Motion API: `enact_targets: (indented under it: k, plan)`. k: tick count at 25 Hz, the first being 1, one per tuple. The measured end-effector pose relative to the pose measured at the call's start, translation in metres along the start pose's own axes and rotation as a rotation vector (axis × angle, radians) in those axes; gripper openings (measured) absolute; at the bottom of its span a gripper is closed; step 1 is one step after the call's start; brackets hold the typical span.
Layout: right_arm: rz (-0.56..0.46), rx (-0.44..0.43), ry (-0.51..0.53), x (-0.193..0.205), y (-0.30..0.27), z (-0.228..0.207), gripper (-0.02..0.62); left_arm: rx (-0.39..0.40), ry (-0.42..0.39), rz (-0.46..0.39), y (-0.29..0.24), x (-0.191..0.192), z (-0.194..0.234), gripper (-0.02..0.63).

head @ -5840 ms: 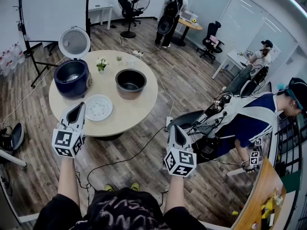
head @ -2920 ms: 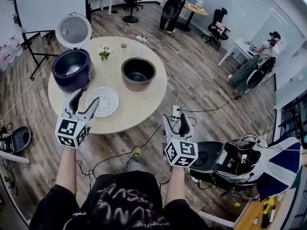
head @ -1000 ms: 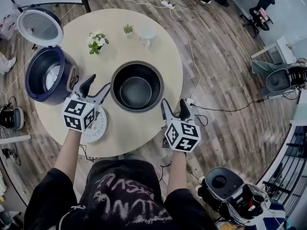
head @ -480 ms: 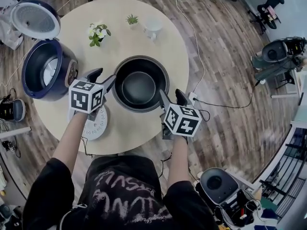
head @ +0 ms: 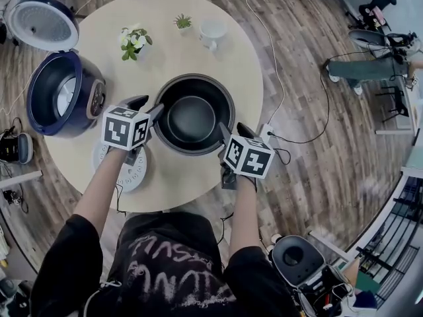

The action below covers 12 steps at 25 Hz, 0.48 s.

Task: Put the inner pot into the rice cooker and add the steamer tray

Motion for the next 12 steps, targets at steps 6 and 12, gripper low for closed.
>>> enact_targets:
  k: [6,12]
  plan:
    - [0.019,-0.008,-0.010,0.0040,-0.0070,0.0003,0.216,0.005,0.028,0.004,-0.0056,0.0033,0.0002,0.190]
    - [0.024,-0.030,-0.029,0.0046,-0.0094,0.0036,0.169,0.022,0.066,-0.005,-0.0105,0.0056,0.0003,0.160]
Point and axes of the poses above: the fingertips, and each gripper's own axes: y backward along the fingers, z to its left, x out of its underside, the point moved 7 cm from there along y, backward along the fingers, and after that the axes turned 9 degrees about x, right-handed, at the moved point
